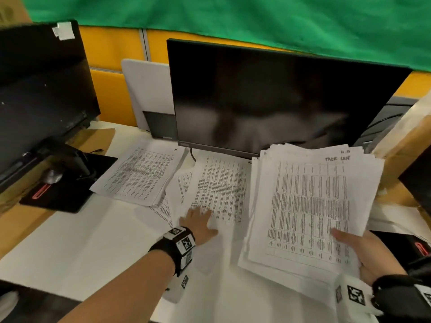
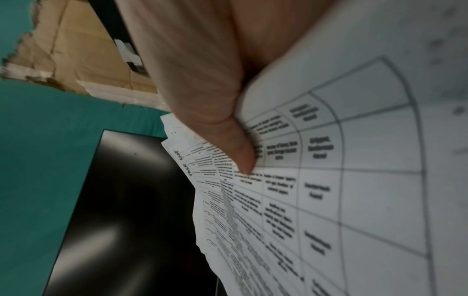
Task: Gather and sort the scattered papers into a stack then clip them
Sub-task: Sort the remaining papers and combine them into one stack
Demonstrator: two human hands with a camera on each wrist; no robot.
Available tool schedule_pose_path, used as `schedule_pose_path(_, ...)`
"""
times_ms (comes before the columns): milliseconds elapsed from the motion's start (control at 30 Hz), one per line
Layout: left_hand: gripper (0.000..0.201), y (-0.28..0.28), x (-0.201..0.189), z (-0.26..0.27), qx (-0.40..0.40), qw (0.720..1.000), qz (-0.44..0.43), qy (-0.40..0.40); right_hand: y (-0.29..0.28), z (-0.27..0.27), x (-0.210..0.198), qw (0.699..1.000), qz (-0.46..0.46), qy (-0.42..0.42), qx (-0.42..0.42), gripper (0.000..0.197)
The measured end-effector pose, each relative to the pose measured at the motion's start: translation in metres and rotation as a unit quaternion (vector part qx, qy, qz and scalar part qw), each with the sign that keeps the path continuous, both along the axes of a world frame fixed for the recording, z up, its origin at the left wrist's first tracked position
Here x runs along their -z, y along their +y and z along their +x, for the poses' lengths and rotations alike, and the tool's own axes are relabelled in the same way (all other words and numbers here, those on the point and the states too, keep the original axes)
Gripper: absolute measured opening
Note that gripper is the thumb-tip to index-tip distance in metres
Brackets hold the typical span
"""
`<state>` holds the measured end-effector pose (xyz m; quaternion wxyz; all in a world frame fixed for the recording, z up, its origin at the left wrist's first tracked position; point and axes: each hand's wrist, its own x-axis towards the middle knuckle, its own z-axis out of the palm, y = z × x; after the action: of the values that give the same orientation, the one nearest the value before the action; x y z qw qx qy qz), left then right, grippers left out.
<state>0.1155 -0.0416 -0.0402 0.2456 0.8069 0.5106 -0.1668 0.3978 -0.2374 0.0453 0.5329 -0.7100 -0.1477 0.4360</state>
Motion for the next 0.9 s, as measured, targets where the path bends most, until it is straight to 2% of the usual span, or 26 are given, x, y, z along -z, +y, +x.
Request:
schedule_pose_path(100,0.075,-0.015,0.003,0.0,0.076,0.995,-0.005,0.071,-0.008,0.01,-0.008,1.0,0.001,0.01,-0.004,0.025)
schedule_pose_path(233,0.06,-0.042,-0.01,0.002,0.126,0.989,-0.038,0.064,-0.017,0.015,-0.012,1.0,0.024,-0.007,0.001,0.022)
schedule_pose_path(300,0.052,-0.047,-0.016,0.007,0.105,0.993,-0.034,0.042,-0.019,0.02,-0.013,0.999,0.034,-0.003,0.003,0.036)
schedule_pose_path(367,0.054,-0.043,-0.018,0.011,0.052,0.998,-0.005,0.026,-0.017,0.028,-0.01,0.999,0.041,-0.027,0.013,0.053)
schedule_pose_path(467,0.068,-0.034,-0.011,0.016,0.003,0.999,-0.014,0.04,-0.013,0.036,-0.008,0.998,0.052,-0.047,0.006,0.027)
schedule_pose_path(533,0.072,-0.03,-0.007,0.019,0.021,0.999,-0.024,0.028,-0.009,0.035,-0.012,0.996,0.06,-0.057,-0.022,0.03)
schedule_pose_path(600,0.065,-0.022,-0.007,0.02,0.04,0.999,-0.014,-0.005,-0.005,0.029,-0.017,0.994,0.079,-0.072,-0.031,0.03)
schedule_pose_path(700,0.055,-0.014,-0.006,0.02,0.011,0.999,0.037,-0.028,-0.003,0.032,-0.017,0.993,0.086,-0.081,-0.027,0.027)
schedule_pose_path(767,0.064,-0.016,-0.004,0.023,-0.045,0.996,0.067,-0.039,-0.007,0.039,-0.014,0.991,0.093,-0.093,-0.024,0.038)
schedule_pose_path(867,0.085,-0.021,-0.001,0.028,-0.093,0.993,0.074,-0.009,-0.016,0.059,-0.003,0.992,0.068,-0.097,-0.039,0.076)
schedule_pose_path(900,0.092,-0.02,-0.001,0.029,-0.103,0.993,0.064,0.01,-0.019,0.068,0.002,0.994,0.06,-0.087,-0.036,0.081)
